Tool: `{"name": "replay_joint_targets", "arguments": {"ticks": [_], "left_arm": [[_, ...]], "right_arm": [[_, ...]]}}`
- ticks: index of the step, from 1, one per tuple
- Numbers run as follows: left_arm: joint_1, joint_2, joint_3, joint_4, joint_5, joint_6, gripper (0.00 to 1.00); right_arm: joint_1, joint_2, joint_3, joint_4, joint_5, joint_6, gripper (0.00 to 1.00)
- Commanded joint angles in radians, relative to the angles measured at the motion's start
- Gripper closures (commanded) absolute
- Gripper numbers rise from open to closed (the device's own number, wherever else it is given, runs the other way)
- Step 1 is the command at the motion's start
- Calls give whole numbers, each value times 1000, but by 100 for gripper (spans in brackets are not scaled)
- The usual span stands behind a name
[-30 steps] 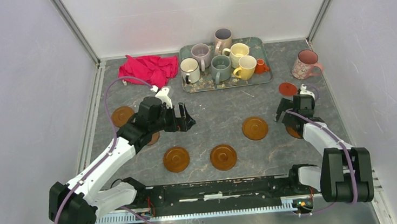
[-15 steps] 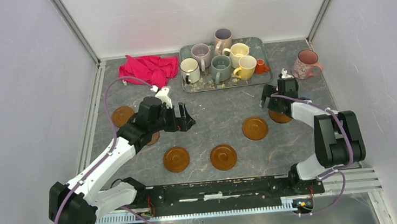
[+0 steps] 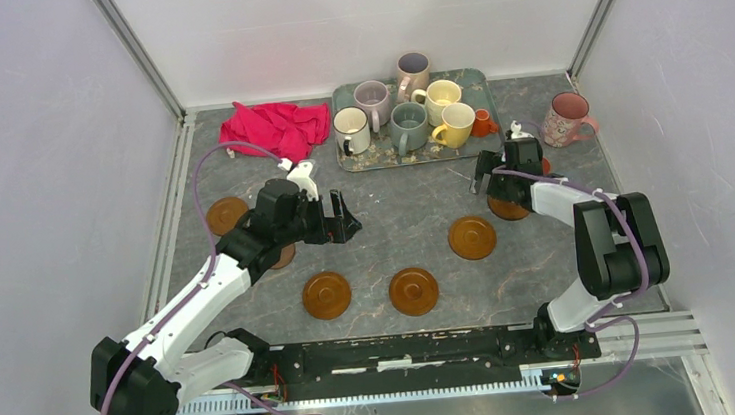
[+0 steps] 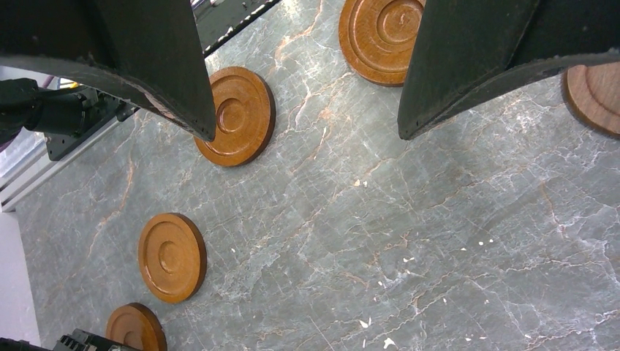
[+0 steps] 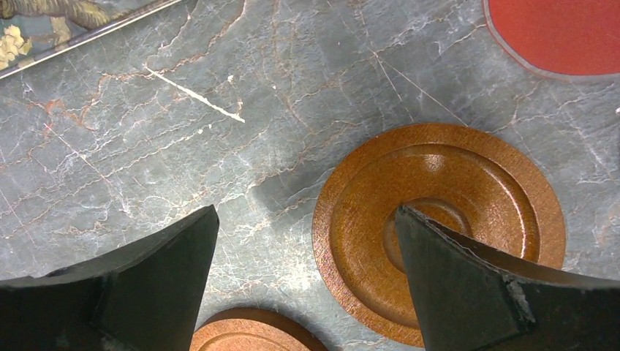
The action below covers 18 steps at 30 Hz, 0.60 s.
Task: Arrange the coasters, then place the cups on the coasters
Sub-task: Move the coaster to the center of the board.
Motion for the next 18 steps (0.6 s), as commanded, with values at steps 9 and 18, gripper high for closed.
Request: {"name": "replay_joint_targets", "arguments": {"ticks": [9,18], "left_arm": [[8,-8,10,25,4,44,0],[7,-12,8,31,17,40,0]], "right_arm": [[8,-19,85,-83,-6,-7,2],[-6,-15,212,-172,130,-72,2]]}}
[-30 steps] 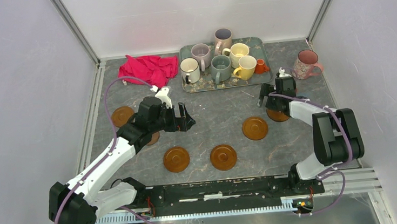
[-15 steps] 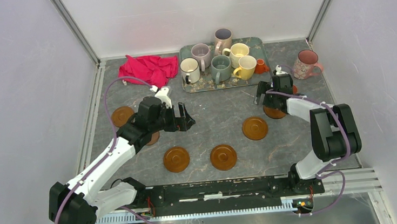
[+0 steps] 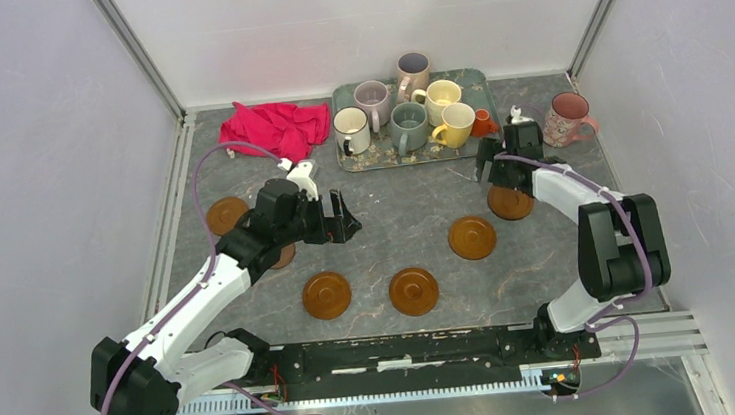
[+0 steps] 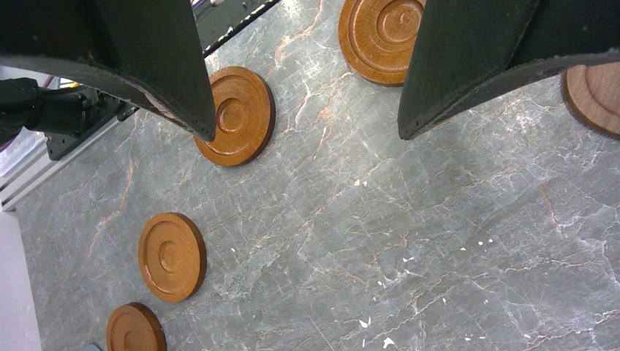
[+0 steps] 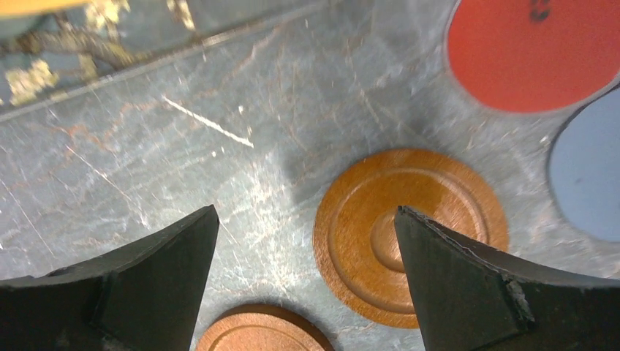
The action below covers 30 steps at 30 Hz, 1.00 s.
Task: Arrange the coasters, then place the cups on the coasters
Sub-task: Move the coaster to the center of the board.
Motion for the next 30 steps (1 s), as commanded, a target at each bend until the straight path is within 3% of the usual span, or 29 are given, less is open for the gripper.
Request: {"name": "replay_joint_targets", "arguments": {"ticks": [1,9,17,30], "left_arm": [[5,-14,8,31,17,39,0],[5,-29,4,31,17,39,0],[4,-24,6,38,36,36,0],[4,-28,4,39,36,36,0]], "right_arm": [[-15,4,106,-10,90,-55,2],[-143,81,157,17,123,-78,2],[-178,158,204,73,195,-146,2],[-242,329,345,93,144,-201,2]]}}
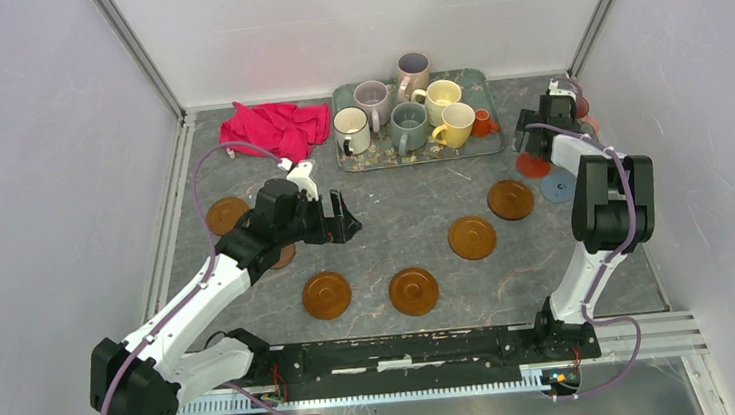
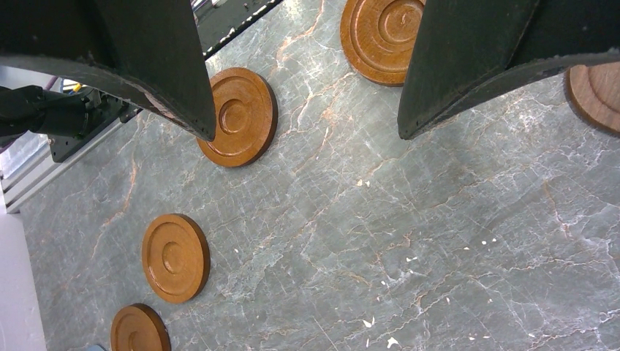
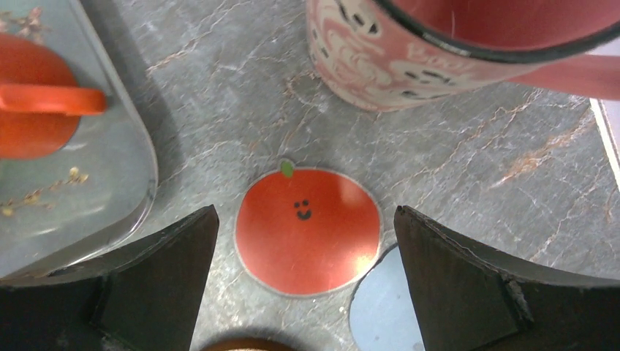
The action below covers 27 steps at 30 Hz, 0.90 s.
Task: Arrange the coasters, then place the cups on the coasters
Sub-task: Move the coaster to the center of the board.
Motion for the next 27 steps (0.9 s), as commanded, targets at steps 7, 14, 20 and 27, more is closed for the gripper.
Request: {"name": "replay_joint_targets", "arguments": {"ticks": [7,14,20,27], "left_arm": [[5,-21,4,38,29,36,0],[5,-16,5,40,29,35,0],[5,-16,0,39,28,34,0],[5,-15,1,39,25,34,0]], "right_arm": [[-14,67,22,44,-50,-27,2],[-15,108,30,14,-98,-25,2],[-15,75,3,5,-77,-33,2],[-15,37,31,-12,-47,-44,2]]}}
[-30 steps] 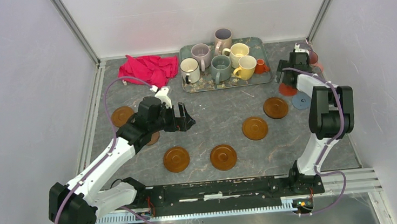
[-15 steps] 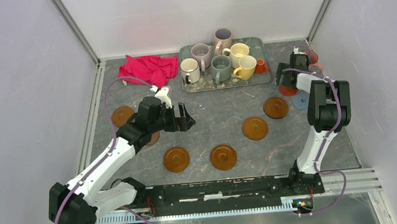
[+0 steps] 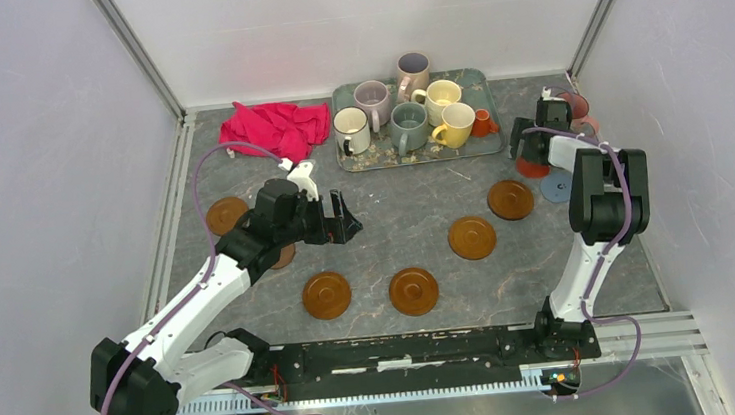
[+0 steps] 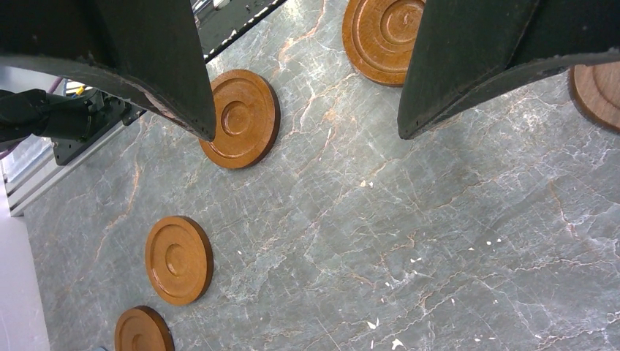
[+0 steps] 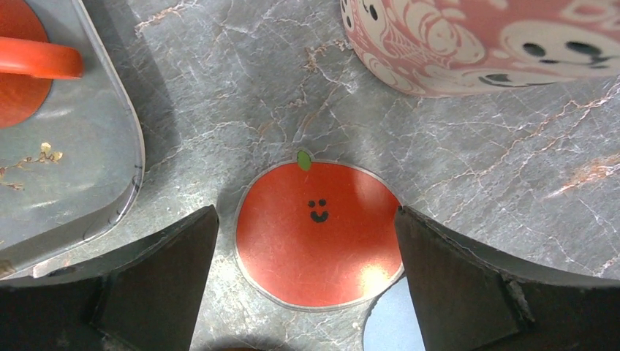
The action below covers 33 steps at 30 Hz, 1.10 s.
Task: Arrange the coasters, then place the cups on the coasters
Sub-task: Move the coaster to the center of the board.
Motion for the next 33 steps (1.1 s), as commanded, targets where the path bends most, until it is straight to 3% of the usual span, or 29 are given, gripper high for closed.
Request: {"name": "replay_joint_targets", "arguments": {"ticks": [1,21,33], "left_arm": [[5,-16,1,39,15,34,0],[5,-18,-1,36,12,35,0],[5,-12,0,38,14,34,0]], "right_arm": [[-3,-49,18,-18,28,-15,2],[-59,-74,-93,53,-139,60,2],[59,-47,-93,-7,-30,16,3]]}}
